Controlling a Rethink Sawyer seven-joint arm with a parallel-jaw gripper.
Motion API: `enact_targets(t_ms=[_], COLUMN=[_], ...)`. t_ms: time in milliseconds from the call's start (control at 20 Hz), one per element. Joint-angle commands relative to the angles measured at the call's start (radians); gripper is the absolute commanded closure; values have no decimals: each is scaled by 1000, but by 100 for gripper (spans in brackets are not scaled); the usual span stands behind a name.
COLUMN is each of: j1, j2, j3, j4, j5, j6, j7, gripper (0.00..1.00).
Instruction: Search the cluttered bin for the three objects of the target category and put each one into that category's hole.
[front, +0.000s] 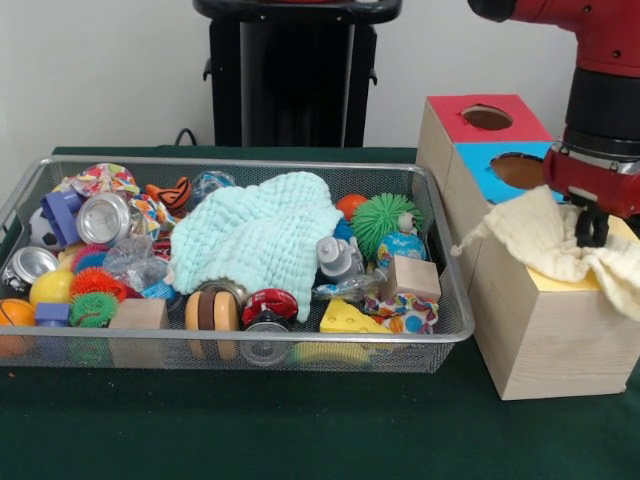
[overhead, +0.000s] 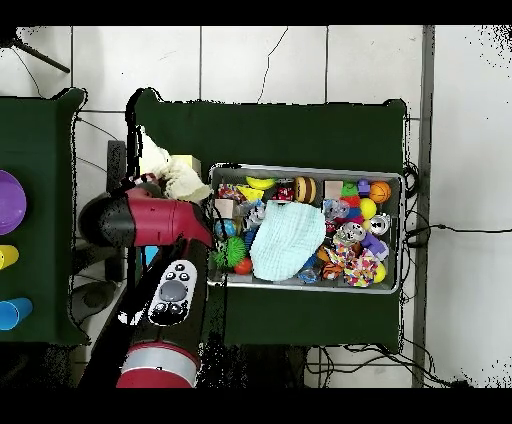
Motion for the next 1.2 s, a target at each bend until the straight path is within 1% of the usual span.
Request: enact_targets(t_ms=[50, 400, 700, 850, 950, 1100, 1200], j1=[3, 0, -12, -8, -8, -19, -35], j2=[55, 1, -51, -66, -61, -49, -38], j3=[34, 22, 6, -12, -26, -36, -28], j4=[8, -22, -85, -135, -173, -204, -198], j5=[32, 31, 30, 34, 28, 22, 29], j6=[300, 435, 599, 668, 695, 700, 680], j7=[135, 136, 149, 176, 184, 181, 179], gripper=[100, 100, 100, 100, 100, 100, 100])
